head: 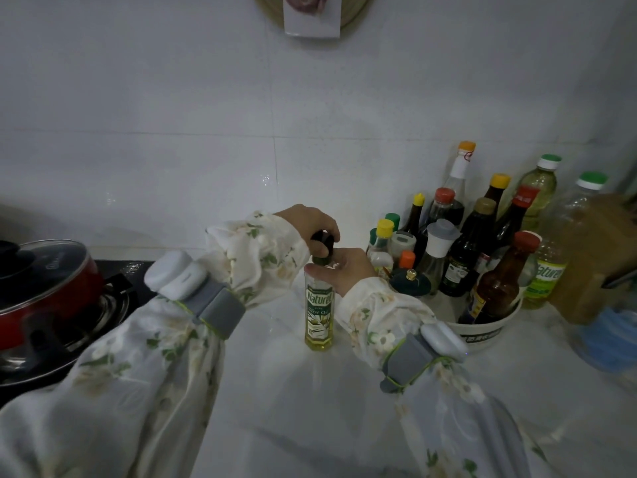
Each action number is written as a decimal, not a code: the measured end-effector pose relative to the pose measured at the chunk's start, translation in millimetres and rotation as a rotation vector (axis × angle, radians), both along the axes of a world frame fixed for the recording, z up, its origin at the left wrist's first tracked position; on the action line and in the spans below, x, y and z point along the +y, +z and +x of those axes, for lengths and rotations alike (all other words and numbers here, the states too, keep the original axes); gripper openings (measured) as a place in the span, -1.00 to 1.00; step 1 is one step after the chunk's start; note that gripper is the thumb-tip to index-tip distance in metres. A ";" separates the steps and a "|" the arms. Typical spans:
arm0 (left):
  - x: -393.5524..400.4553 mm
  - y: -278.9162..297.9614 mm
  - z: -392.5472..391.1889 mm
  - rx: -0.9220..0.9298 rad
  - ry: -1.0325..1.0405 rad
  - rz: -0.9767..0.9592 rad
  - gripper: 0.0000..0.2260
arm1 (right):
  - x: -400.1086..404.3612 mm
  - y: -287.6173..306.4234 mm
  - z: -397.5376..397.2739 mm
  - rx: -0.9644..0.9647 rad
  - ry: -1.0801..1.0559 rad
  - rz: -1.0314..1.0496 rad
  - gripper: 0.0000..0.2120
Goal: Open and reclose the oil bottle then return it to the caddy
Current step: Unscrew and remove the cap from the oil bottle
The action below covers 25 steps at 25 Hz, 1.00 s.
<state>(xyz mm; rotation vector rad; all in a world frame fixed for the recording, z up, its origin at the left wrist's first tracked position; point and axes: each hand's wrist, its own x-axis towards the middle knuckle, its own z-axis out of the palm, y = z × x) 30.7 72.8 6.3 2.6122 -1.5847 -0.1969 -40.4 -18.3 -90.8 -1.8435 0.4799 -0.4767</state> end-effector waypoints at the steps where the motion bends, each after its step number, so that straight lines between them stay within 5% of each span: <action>1: -1.9 -3.9 -1.6 -0.030 0.055 -0.020 -0.68 | 0.2 -0.6 0.1 0.006 -0.005 -0.001 -0.91; 7: -10.4 -14.8 -9.2 -0.242 0.275 0.039 -0.42 | 0.5 4.9 -4.0 0.012 0.016 0.004 -0.82; 11: 2.9 -7.0 -6.4 0.035 0.089 -0.068 -0.64 | 1.1 0.1 -0.8 0.001 0.009 0.024 -0.84; 14: 5.3 -7.8 -6.7 0.035 0.031 -0.186 -0.71 | 1.4 -0.8 -0.5 0.002 0.015 0.037 -0.85; 19: 1.5 -23.0 -15.4 -0.109 0.271 -0.340 -0.53 | -1.3 -0.9 1.0 0.002 0.046 0.048 -0.75; 25: 0.9 -21.5 -11.2 0.162 0.120 -0.407 -0.62 | -1.4 0.0 -0.3 0.000 0.052 0.025 -0.79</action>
